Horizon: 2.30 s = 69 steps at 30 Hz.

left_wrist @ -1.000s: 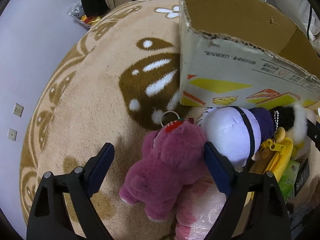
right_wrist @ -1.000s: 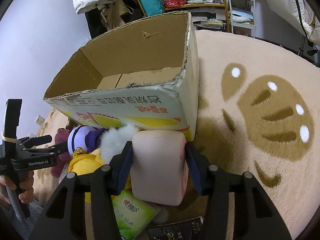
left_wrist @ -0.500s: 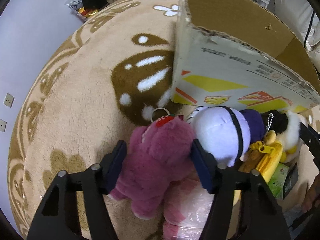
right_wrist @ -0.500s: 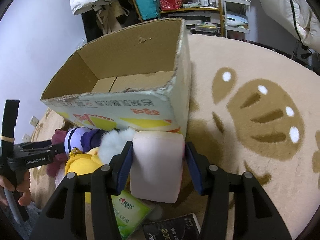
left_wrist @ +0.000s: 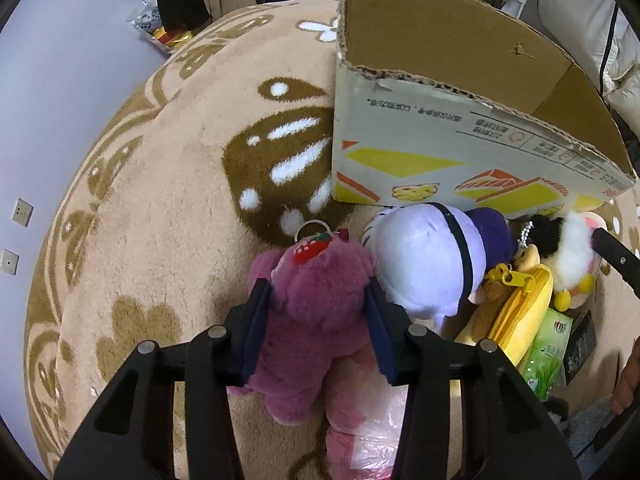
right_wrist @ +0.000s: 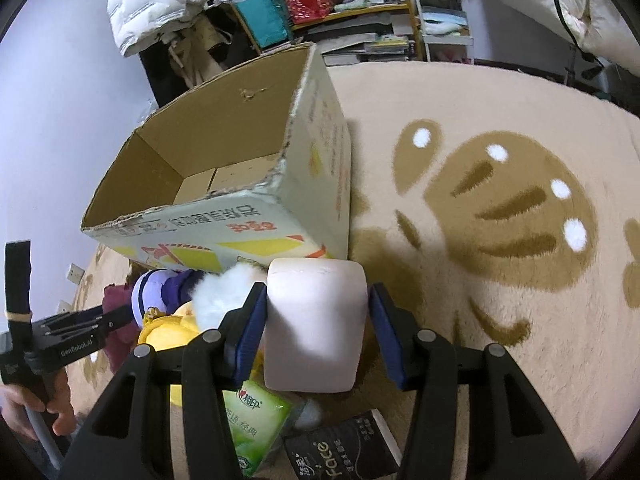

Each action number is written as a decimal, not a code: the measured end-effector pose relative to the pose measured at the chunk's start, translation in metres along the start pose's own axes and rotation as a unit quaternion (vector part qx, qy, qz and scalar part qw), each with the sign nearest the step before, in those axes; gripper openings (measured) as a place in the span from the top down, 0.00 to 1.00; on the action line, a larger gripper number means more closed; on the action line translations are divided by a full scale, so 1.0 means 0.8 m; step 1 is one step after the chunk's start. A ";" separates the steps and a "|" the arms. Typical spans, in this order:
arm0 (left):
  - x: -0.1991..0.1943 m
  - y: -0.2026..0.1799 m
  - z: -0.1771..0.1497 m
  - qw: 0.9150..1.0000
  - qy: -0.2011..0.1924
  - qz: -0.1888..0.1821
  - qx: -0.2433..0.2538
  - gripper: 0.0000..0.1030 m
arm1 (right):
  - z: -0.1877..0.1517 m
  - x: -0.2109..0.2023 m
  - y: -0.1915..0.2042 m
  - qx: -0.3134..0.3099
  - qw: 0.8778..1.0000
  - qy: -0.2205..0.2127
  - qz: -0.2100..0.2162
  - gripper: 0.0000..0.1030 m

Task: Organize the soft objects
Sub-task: 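Close the left tool on the pink bear while the right tool grips the pink cushion, then lift both held items over the box and open both tools to drop them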

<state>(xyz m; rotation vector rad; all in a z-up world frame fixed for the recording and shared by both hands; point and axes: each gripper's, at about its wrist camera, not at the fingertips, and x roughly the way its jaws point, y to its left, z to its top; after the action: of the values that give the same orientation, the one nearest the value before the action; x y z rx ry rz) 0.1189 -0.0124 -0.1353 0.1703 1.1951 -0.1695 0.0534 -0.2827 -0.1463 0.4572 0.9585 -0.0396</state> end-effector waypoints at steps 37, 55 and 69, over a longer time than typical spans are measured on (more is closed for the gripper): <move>-0.218 -0.014 0.014 0.961 -0.274 0.024 -0.021 0.59 | 0.013 -0.161 0.099 -0.150 0.961 -0.231 0.022 0.76; -0.213 -0.048 0.083 0.951 -0.308 0.006 0.015 0.59 | 0.067 -0.134 0.129 -0.178 0.945 -0.274 0.005 0.75; -0.155 -0.062 0.104 0.958 -0.286 -0.019 0.026 0.58 | 0.093 -0.082 0.112 -0.162 0.955 -0.248 0.017 0.75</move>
<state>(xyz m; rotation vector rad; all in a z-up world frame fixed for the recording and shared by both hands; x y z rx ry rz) 0.1392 -0.0741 0.0080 0.1317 0.6171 -0.2637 0.0940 -0.2422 -0.0256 0.1438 0.4477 0.0328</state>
